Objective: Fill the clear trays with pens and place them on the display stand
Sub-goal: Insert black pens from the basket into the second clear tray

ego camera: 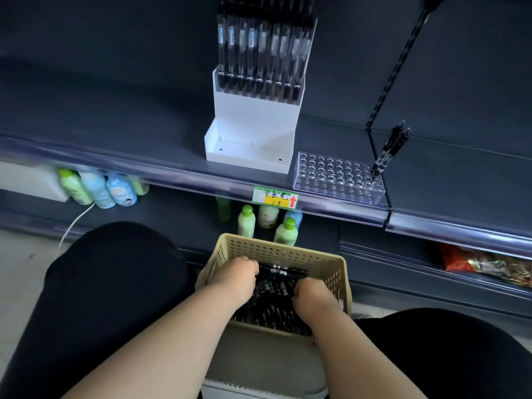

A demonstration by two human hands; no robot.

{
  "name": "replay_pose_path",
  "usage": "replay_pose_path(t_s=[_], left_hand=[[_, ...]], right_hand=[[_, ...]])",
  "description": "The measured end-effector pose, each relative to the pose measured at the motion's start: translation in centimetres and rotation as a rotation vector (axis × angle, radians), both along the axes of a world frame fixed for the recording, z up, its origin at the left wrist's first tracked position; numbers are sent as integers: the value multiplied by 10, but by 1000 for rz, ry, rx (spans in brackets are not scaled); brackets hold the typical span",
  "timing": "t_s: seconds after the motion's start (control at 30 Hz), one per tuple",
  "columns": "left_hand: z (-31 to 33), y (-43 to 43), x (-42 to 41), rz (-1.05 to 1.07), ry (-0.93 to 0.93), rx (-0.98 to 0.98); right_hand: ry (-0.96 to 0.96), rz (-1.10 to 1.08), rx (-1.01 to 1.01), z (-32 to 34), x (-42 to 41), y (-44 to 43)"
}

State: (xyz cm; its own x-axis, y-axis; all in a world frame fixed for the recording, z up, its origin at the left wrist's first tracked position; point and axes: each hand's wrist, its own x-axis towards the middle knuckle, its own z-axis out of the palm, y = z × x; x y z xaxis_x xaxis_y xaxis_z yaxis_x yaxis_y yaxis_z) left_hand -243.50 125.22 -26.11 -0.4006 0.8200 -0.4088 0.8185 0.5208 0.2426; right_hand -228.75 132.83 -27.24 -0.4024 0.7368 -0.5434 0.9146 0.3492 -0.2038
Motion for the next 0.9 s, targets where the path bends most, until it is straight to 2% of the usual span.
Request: replay_pose_path(t_s=[0.13, 0.27, 0.4, 0.5, 0.57, 0.9], left_hand=[[-21, 3, 14, 82, -185, -75], [-39, 9, 22, 250, -281, -98], [-48, 19, 25, 345, -268, -148], [-46, 28, 30, 335, -167, -202], [-48, 32, 33, 312, -163, -232], [-40, 27, 27, 500, -448, -196]], right_hand=[[-33, -23, -88, -13, -4, 8], [-50, -59, -174, -25, -10, 9], [-36, -77, -210, -33, -13, 14], [-20, -94, -264, -34, -14, 17], [-8, -109, -285, -34, -13, 17], [42, -166, -375, -15, -10, 14]])
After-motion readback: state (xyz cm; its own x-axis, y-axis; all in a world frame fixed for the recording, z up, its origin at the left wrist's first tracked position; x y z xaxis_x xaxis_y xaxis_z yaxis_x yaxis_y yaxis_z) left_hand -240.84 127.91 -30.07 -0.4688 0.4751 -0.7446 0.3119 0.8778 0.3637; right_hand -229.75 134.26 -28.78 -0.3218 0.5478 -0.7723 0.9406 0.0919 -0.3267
